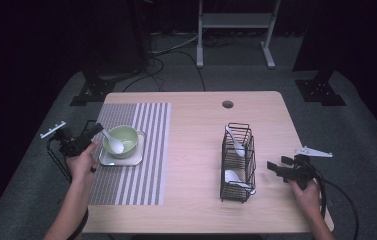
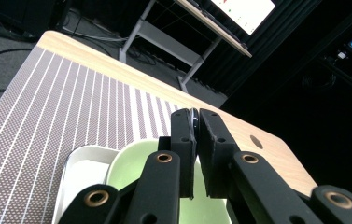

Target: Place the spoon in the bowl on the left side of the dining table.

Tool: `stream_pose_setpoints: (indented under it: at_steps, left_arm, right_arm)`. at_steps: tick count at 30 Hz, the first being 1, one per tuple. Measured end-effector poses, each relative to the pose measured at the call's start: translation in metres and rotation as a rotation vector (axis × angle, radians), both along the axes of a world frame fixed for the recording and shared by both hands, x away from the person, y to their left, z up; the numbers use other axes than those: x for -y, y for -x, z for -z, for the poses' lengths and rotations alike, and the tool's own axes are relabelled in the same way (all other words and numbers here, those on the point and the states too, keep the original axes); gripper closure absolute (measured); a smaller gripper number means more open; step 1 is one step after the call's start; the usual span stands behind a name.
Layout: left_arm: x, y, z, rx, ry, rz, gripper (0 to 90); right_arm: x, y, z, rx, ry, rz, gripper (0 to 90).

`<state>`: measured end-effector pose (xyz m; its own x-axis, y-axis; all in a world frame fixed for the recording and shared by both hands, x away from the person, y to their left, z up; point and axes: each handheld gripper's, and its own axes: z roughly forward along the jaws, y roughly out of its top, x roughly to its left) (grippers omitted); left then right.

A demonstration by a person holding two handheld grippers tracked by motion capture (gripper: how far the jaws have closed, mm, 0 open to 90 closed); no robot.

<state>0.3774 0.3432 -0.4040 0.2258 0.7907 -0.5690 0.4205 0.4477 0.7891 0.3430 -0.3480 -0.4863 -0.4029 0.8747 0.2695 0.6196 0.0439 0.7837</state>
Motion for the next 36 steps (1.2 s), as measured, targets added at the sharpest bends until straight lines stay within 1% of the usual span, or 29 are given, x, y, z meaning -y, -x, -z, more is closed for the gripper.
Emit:
stream_pose_setpoints:
  at_steps: [2, 4, 12, 14, 17, 22, 23, 28, 36]
  left_arm:
    - [0.0, 0.0, 0.002, -0.005, 0.008, -0.004, 84.7]
    - [-0.001, 0.0, 0.004, -0.009, 0.004, -0.006, 84.7]
    - [-0.005, 0.0, 0.011, -0.022, 0.02, -0.026, 84.7]
    - [-0.007, 0.001, 0.013, -0.026, 0.018, -0.026, 84.7]
    - [-0.009, 0.001, 0.015, -0.026, 0.032, -0.033, 84.7]
    - [-0.011, 0.002, 0.017, -0.025, 0.033, -0.039, 84.7]
    - [-0.012, 0.002, 0.018, -0.027, 0.04, -0.045, 84.6]
    - [-0.015, 0.002, 0.019, -0.032, 0.032, -0.051, 84.1]
    - [-0.02, 0.003, 0.023, -0.042, 0.038, -0.07, 83.2]
  right_arm:
    - [0.0, 0.0, 0.0, 0.0, 0.0, 0.0, 21.2]
    - [0.0, 0.0, 0.0, -0.005, -0.003, 0.0, 21.2]
    - [0.0, 0.0, 0.0, -0.007, -0.001, 0.0, 21.2]
    - [0.0, 0.0, 0.0, -0.006, 0.001, 0.0, 21.2]
    - [0.0, 0.0, 0.0, -0.006, 0.0, 0.0, 21.2]
    - [0.0, 0.0, 0.0, -0.007, 0.0, 0.001, 21.2]
    - [0.0, 0.0, 0.0, -0.007, 0.0, 0.001, 21.2]
    - [0.0, 0.0, 0.0, -0.005, 0.002, 0.0, 21.2]
    - [-0.001, 0.0, 0.0, -0.009, 0.003, 0.003, 21.3]
